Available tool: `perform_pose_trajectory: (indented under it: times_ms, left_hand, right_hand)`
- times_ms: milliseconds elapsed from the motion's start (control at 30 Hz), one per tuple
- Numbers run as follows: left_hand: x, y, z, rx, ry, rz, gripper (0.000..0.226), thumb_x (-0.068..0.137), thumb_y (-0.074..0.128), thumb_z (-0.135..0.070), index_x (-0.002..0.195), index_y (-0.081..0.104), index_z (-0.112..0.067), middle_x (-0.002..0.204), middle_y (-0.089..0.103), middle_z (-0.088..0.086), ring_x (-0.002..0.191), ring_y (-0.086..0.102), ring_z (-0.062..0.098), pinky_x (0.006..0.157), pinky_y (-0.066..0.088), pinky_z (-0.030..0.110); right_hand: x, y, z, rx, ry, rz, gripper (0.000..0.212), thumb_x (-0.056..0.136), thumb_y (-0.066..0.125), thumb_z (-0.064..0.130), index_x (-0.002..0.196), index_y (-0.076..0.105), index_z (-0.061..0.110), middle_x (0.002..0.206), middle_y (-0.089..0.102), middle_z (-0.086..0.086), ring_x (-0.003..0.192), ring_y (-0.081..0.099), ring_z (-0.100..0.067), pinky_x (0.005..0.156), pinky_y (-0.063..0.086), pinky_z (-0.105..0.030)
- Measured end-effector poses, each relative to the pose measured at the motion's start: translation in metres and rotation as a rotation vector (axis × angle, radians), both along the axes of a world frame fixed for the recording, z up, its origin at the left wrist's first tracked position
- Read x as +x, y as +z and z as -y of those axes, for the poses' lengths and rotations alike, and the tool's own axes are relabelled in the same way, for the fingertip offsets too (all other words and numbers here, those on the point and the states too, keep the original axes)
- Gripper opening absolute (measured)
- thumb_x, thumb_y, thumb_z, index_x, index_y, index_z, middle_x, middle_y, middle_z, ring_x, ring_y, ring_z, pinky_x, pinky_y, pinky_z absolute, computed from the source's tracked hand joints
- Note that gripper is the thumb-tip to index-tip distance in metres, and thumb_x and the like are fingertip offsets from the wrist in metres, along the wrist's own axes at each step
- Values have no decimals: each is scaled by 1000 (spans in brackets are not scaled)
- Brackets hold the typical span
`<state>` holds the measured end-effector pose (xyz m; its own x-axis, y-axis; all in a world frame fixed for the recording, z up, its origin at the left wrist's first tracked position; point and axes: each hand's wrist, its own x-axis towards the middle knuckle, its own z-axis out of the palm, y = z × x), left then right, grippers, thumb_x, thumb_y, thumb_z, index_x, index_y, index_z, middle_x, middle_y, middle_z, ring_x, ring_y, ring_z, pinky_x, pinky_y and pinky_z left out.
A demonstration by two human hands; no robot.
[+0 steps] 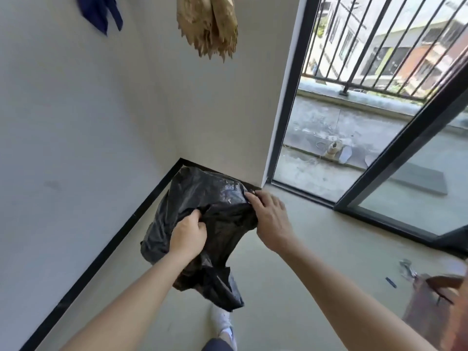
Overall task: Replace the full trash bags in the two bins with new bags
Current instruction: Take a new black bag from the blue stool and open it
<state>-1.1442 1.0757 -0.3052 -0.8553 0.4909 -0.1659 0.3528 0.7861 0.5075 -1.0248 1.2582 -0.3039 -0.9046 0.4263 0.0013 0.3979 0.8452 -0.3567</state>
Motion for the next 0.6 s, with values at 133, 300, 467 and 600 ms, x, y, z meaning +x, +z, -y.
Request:
perform_pose_trajectory:
  times_ms: [133, 300, 467, 600]
  left_hand:
    - [-81, 7, -41, -44, -107, -27, 24, 98, 38, -16, 95, 60, -7, 95, 65, 15, 92, 61, 36, 70, 38, 35]
    - [-145, 5, -89, -150, -281, -9, 34, 96, 36, -43, 86, 51, -14, 100, 62, 12, 96, 59, 32, 77, 43, 38]
    - [-176, -11, -145, -515, -512, -126, 95, 59, 63, -80, 126, 40, -17, 122, 47, 1, 114, 49, 24, 94, 46, 39]
    - [-196, -36, -184, -688, -589, -262, 87, 74, 73, -19, 143, 20, -18, 130, 41, 12, 115, 46, 27, 92, 47, 37]
  right_hand:
    - [-69, -2, -20, -157, 45, 201, 65, 88, 51, 11, 149, 34, 27, 130, 57, -6, 113, 59, -33, 91, 48, -42]
    - [-112, -6, -67, -193, -128, 235, 37, 90, 43, 17, 126, 52, 15, 109, 55, -12, 101, 59, -36, 75, 44, -37]
    - [-134, -21, -124, -110, -174, 358, 55, 82, 51, 68, 117, 55, 27, 99, 55, -5, 91, 61, -30, 73, 48, -37]
    - [-155, -45, -183, -66, -280, 401, 19, 87, 51, 35, 96, 60, 21, 98, 66, -6, 91, 65, -31, 64, 41, -33]
